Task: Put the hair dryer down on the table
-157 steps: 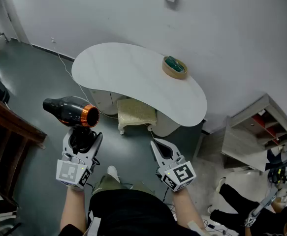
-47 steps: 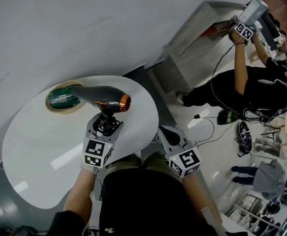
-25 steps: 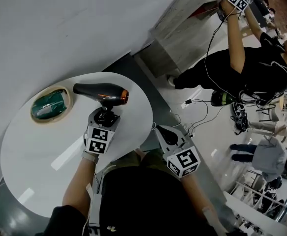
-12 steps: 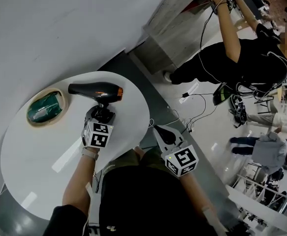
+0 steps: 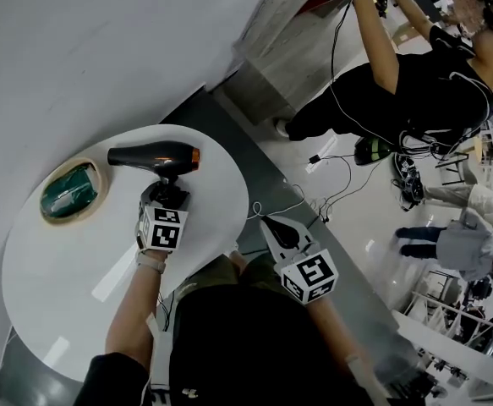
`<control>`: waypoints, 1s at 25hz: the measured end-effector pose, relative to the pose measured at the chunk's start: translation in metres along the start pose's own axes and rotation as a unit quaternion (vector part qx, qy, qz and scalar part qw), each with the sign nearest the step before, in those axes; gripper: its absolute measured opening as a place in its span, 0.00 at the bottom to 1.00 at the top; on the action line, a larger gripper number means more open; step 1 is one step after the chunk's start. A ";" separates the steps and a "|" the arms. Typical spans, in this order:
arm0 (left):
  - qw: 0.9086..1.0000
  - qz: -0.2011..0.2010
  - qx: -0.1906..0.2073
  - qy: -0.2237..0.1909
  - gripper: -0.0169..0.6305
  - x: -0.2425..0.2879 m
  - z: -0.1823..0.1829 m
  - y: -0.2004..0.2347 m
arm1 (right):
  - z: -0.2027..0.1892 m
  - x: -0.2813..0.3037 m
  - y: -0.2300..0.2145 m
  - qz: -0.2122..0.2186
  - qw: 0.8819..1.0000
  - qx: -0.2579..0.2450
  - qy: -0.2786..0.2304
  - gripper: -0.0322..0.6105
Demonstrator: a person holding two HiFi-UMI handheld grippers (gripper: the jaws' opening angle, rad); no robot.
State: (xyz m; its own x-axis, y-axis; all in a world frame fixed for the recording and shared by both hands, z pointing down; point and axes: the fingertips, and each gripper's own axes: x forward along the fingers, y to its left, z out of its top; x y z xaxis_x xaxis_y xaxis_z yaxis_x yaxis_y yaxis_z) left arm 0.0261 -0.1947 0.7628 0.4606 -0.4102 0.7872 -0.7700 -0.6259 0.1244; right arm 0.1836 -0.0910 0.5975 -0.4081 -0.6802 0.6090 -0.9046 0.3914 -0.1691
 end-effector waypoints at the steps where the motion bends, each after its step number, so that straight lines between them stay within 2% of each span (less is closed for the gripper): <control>1: 1.000 0.002 0.002 0.001 0.54 0.000 0.000 0.000 | 0.000 0.000 -0.001 -0.001 1.000 0.000 0.000 0.07; 15: 1.000 0.007 0.013 0.002 0.59 0.001 -0.002 -0.005 | -0.005 -0.007 -0.003 0.012 1.000 -0.009 0.000 0.07; 25: 1.000 0.014 -0.014 -0.006 0.60 -0.025 0.001 -0.008 | 0.007 -0.010 0.003 0.046 0.999 -0.023 -0.014 0.07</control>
State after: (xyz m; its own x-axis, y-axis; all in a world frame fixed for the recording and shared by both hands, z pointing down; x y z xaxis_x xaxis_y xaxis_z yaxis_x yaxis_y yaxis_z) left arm 0.0211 -0.1806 0.7416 0.4432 -0.4353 0.7836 -0.7945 -0.5956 0.1185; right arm 0.1838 -0.0876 0.5858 -0.4922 -0.6569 0.5712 -0.8571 0.4804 -0.1860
